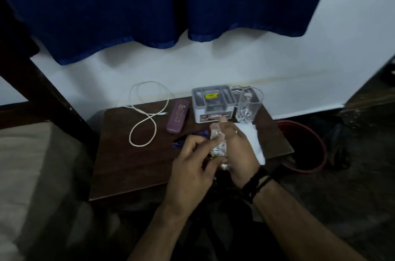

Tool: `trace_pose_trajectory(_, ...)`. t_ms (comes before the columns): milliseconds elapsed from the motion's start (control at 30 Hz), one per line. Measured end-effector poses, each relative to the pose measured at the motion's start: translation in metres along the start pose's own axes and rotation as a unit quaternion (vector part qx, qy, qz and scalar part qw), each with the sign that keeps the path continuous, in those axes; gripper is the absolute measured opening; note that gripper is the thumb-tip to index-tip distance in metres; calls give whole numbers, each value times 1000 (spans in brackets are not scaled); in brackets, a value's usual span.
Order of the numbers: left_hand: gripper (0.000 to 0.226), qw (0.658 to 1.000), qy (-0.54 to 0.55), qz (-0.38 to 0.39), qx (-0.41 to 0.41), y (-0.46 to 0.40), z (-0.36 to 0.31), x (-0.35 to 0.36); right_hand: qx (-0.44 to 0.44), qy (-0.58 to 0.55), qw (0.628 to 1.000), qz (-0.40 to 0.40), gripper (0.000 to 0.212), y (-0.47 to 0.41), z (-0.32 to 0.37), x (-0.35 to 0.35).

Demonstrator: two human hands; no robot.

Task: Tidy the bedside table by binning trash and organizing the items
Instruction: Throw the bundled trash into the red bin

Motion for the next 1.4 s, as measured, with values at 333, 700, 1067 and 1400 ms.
trace_pose_trajectory(333,34,894,337,62,-288,9,-59,43,-200,114,972,-48,34,74,73,-58)
trace_pose_trajectory(700,12,953,89,221,-190,10,-109,142,-191,329,910,-168,38,58,66,-202)
trace_pose_trajectory(1067,32,900,-321,296,-17,-45,-103,290,-231,562,782,-138,37,-25,-5,-315)
trace_pose_trajectory(1400,21,850,-398,347,-10,-74,-62,384,-55,621,778,-80,39,-109,-64,-372)
Point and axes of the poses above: each hand's wrist, its own y-axis away from the middle knuckle, its own x-axis out of the palm, z = x × y, the point moved 6 cm from there along -y, towards the middle knuckle, and after that the axes turned 6 degrees about -x, right-handed, at the moved point
